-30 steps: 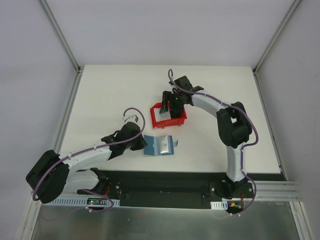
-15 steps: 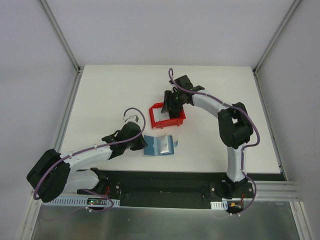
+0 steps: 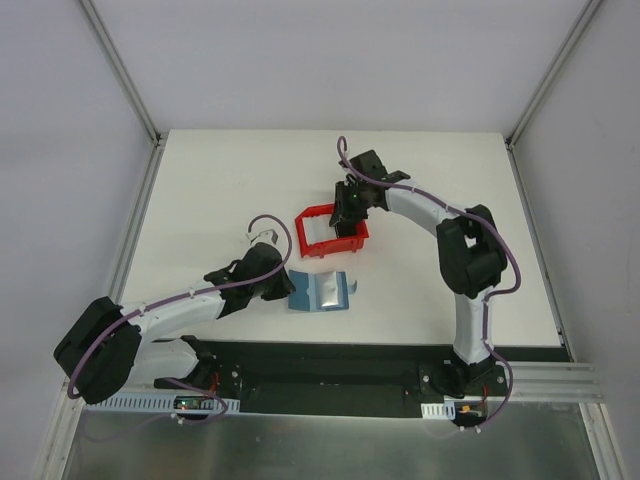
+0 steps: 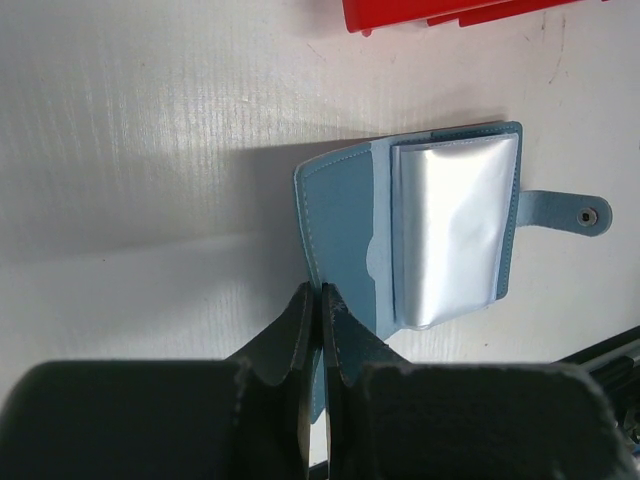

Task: Put the credit cards into the card holder
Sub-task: Pick up the credit card from the storage box, then turn over the card slot in the card holder.

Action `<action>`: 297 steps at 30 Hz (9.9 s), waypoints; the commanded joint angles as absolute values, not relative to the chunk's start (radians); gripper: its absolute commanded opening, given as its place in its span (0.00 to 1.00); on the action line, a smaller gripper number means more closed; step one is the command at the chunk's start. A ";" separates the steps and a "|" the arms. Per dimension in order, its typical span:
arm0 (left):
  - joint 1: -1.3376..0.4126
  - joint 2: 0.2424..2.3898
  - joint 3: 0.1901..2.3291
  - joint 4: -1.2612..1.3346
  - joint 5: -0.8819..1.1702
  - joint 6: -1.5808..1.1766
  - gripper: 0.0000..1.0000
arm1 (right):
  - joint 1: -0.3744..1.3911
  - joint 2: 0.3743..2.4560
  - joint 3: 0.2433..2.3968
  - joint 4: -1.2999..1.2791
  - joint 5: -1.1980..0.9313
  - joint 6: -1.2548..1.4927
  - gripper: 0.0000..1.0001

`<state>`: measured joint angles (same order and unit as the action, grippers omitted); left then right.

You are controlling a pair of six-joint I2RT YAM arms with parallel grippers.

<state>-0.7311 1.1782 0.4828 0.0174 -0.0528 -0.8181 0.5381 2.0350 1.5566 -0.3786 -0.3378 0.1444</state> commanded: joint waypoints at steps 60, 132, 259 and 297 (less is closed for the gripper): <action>-0.723 1.068 0.422 -0.023 -0.046 -0.854 0.00 | 0.540 1.450 1.468 -0.365 -0.268 0.135 0.00; -0.723 1.077 0.380 -0.043 -0.077 -0.910 0.00 | 0.719 1.431 0.689 0.083 -0.304 0.462 0.00; -0.723 1.031 0.442 -0.012 -0.009 -0.879 0.00 | 1.020 1.529 1.069 -0.138 -0.080 0.408 0.00; -0.723 1.269 0.313 0.284 0.060 -0.834 0.00 | 0.755 1.442 0.575 0.342 -0.296 0.653 0.00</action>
